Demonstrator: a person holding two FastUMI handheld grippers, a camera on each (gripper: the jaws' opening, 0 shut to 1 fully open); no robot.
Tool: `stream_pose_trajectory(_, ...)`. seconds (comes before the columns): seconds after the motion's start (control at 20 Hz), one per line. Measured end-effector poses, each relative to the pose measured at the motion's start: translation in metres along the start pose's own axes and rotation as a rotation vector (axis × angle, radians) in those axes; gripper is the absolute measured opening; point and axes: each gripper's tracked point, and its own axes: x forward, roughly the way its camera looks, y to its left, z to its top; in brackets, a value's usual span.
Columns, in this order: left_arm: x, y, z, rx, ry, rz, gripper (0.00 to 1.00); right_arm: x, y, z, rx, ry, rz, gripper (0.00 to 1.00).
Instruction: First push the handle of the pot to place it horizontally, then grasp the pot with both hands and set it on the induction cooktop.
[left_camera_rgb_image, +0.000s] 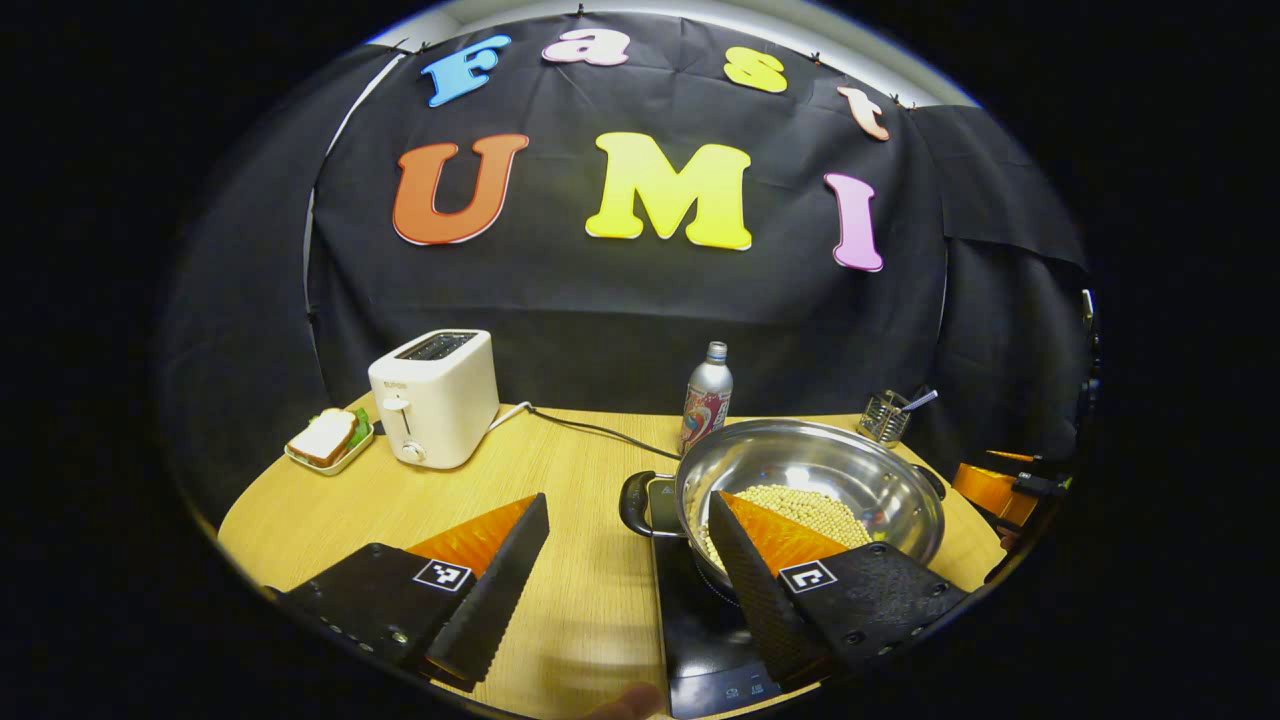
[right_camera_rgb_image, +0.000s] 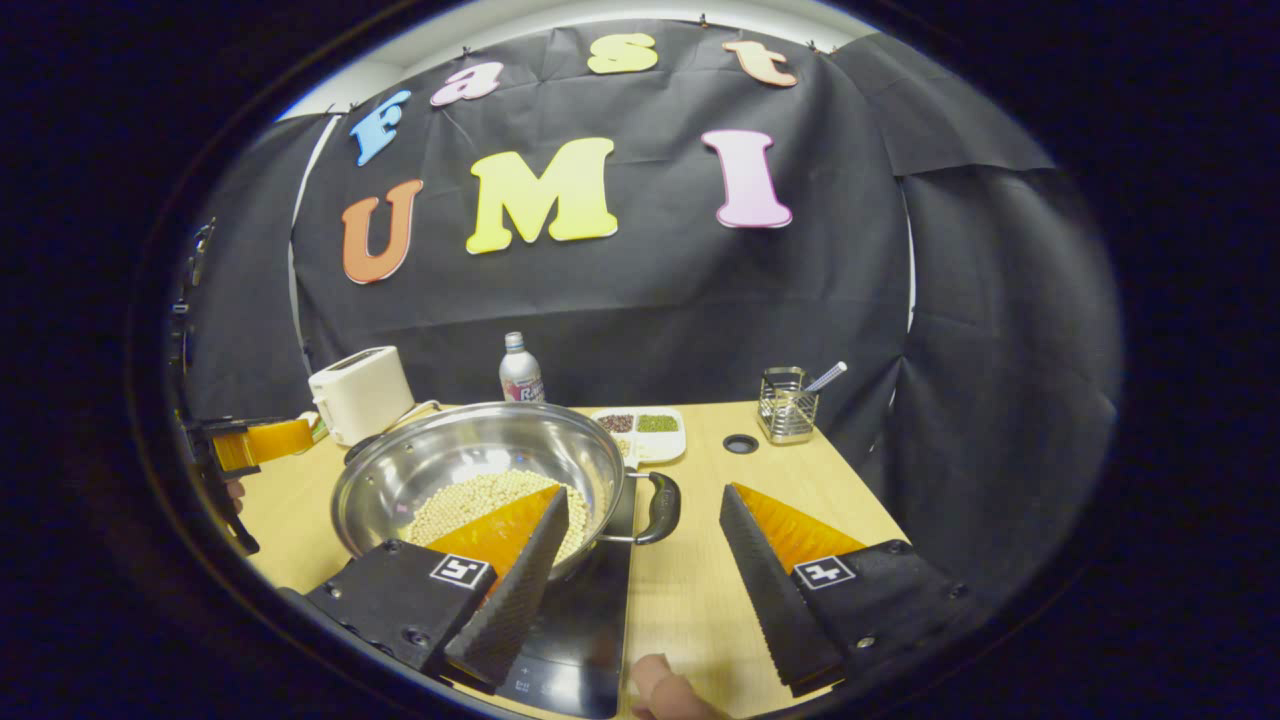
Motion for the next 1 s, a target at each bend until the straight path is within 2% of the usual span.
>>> stream_pose_trajectory(0.2, -0.042, 0.001, 0.006, 0.017, -0.063, 0.035, 0.96, -0.039, 0.008, 0.002, 0.011, -0.036, 0.011, 0.95)
stream_pose_trajectory(0.4, -0.093, 0.006, 0.020, 0.052, -0.154, 0.103, 0.96, -0.083, 0.010, 0.012, 0.018, -0.098, 0.004, 0.96)
stream_pose_trajectory(0.65, -0.156, 0.004, 0.042, 0.076, -0.242, 0.105, 0.95, -0.146, 0.013, 0.035, -0.010, -0.195, -0.022, 0.95)
stream_pose_trajectory(1.0, -0.214, 0.003, 0.083, 0.077, -0.369, 0.118, 0.95, -0.228, 0.016, 0.079, 0.002, -0.338, -0.042, 0.96)
